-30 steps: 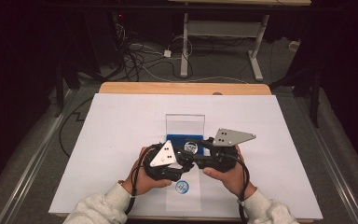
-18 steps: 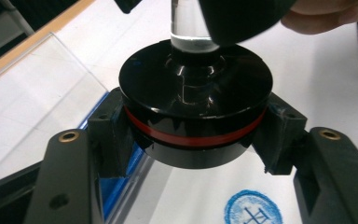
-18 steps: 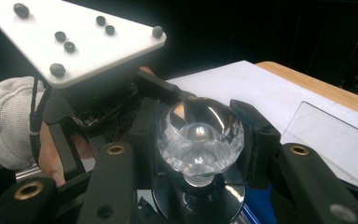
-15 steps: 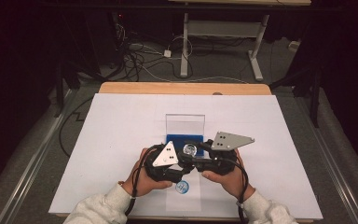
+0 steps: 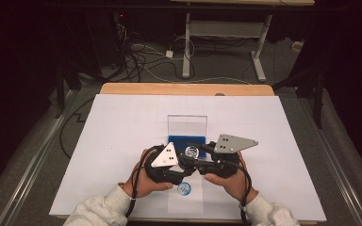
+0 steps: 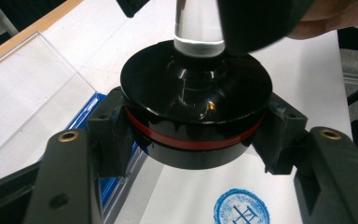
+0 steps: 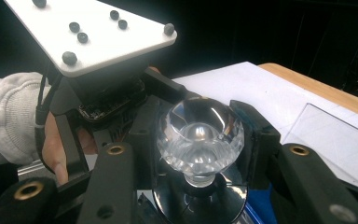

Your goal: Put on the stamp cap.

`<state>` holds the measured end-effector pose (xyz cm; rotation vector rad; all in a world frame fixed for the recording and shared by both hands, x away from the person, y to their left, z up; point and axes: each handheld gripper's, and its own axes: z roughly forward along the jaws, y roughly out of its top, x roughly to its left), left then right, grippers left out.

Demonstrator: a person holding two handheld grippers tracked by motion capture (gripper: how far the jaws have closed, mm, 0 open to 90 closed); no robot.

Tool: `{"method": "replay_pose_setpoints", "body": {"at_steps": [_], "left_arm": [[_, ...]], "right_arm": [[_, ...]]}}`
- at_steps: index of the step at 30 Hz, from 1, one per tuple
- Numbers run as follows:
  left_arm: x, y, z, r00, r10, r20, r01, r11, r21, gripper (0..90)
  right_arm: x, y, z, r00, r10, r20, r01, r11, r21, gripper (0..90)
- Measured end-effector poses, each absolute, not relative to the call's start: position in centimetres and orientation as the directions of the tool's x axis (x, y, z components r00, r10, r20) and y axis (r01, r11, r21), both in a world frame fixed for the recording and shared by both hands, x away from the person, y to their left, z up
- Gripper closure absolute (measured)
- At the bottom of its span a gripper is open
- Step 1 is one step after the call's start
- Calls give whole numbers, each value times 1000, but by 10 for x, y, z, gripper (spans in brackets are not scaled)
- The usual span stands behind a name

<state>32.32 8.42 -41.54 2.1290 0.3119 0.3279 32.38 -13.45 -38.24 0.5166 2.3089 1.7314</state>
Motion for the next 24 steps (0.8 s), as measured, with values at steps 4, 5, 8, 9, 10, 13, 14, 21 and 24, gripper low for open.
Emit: {"method": "replay_pose_setpoints", "body": {"at_steps": [4, 5, 8, 9, 10, 13, 14, 21, 24], "left_arm": [[323, 85, -417, 930, 344, 128, 85, -541, 837, 367], [322, 85, -418, 927, 349, 139, 82, -548, 833, 367], [321, 84, -420, 926, 354, 134, 86, -542, 836, 367], [321, 84, -420, 925, 354, 141, 81, -546, 834, 367], [320, 84, -421, 921, 357, 153, 72, -544, 836, 367], [319, 85, -420, 921, 356, 158, 65, -540, 839, 367], [318, 85, -419, 919, 358, 166, 60, -542, 838, 367], [316, 84, -419, 910, 362, 202, 41, -563, 825, 367], [316, 85, -419, 910, 362, 202, 41, -565, 824, 366]], "right_arm": [[325, -136, -383, -916, 398, 50, 163, 254, 953, 566], [325, -135, -383, -915, 400, 48, 164, 260, 951, 566], [324, -134, -383, -912, 408, 38, 161, 271, 949, 566], [324, -134, -383, -911, 410, 38, 165, 278, 946, 566], [324, -134, -383, -911, 409, 41, 168, 279, 946, 566], [325, -137, -382, -911, 404, 81, 199, 259, 945, 567], [326, -138, -383, -911, 402, 90, 205, 251, 946, 567], [327, -140, -386, -910, 398, 120, 230, 243, 942, 567], [329, -142, -388, -908, 394, 141, 245, 230, 942, 567]]}}
